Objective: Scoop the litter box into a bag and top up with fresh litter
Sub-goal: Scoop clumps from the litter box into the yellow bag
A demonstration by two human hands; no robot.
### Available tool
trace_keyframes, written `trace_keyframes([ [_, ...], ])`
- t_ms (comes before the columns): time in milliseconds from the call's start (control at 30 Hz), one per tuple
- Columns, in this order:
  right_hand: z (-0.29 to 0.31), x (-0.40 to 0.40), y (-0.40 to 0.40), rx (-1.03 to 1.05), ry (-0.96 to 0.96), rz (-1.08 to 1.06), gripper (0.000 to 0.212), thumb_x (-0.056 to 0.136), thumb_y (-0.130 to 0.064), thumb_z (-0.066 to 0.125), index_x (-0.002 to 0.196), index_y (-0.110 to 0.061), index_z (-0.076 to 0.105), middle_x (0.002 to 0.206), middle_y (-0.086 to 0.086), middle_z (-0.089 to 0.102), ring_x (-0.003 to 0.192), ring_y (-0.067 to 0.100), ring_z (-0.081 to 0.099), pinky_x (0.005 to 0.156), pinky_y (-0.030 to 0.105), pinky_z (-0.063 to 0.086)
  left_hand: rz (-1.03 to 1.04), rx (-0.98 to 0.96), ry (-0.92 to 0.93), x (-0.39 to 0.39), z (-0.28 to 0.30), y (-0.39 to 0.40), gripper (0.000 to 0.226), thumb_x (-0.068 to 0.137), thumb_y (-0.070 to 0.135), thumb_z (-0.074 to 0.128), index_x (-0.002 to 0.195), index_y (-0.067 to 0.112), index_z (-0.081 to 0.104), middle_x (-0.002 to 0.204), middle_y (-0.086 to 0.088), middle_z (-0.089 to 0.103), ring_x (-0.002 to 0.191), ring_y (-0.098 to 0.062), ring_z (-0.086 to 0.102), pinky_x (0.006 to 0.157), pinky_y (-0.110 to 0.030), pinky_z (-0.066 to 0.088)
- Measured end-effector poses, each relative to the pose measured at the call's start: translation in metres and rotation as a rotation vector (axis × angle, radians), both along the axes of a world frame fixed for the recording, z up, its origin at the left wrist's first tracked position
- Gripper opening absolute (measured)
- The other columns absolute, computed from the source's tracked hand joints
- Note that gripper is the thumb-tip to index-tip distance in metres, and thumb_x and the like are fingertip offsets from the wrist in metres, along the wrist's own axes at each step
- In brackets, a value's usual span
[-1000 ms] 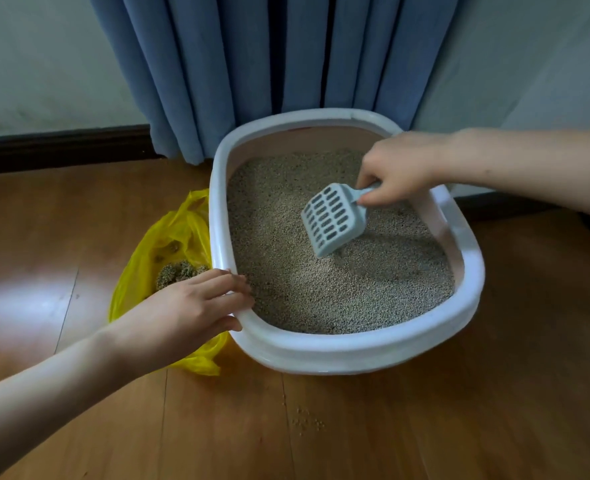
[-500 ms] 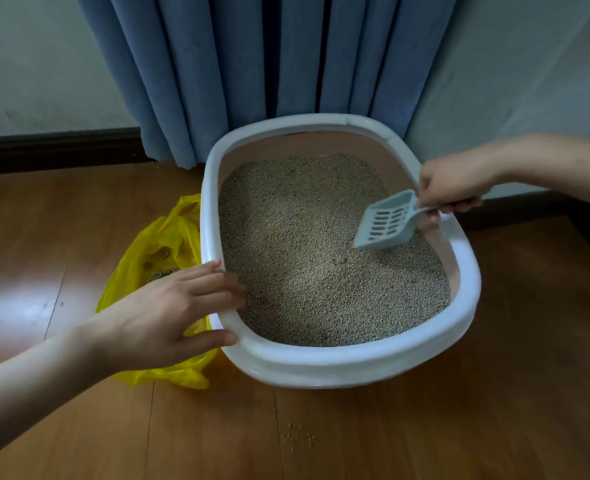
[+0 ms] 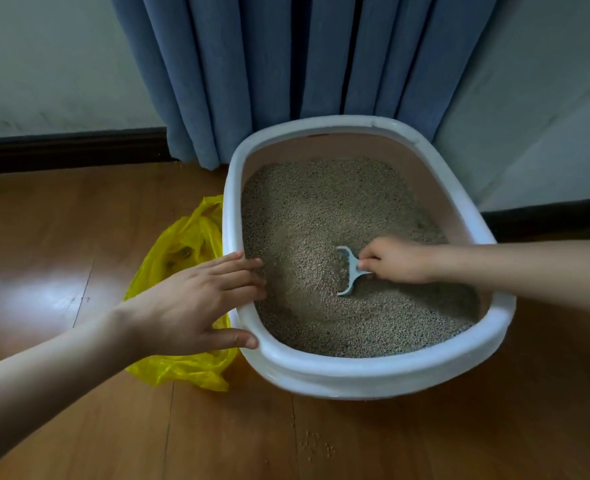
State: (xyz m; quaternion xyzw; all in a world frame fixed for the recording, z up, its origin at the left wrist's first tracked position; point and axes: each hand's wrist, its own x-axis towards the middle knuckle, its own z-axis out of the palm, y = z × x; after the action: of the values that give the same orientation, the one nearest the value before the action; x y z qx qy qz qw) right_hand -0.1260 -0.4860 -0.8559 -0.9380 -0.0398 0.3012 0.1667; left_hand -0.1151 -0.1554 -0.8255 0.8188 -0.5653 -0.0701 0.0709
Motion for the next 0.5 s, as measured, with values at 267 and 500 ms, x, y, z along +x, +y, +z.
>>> trace_keyframes([
  [267,-0.006,-0.009,0.021,0.305,-0.124,-0.207,0.035,0.096,-0.031,0.053,0.071,-0.010,0.065,0.060,0.001,0.053,0.055,0.016,0.045,0.056,0.030,0.035,0.009,-0.062,0.020,-0.013,0.000,0.010,0.052,0.095,0.050,0.047,0.129,0.011,0.057,0.133,0.001,0.056,0.138,-0.015,0.035,0.114,-0.030,0.026],
  [500,0.017,-0.008,0.018,0.415,-0.280,-0.289,0.036,0.097,-0.025,0.052,0.063,-0.020,0.059,0.055,-0.004,0.052,0.052,0.013,0.044,0.057,0.030,0.035,0.002,-0.080,0.004,-0.011,0.000,0.007,0.053,0.093,0.050,0.053,0.127,0.010,0.059,0.130,0.001,0.058,0.136,-0.015,0.039,0.114,-0.031,0.029],
])
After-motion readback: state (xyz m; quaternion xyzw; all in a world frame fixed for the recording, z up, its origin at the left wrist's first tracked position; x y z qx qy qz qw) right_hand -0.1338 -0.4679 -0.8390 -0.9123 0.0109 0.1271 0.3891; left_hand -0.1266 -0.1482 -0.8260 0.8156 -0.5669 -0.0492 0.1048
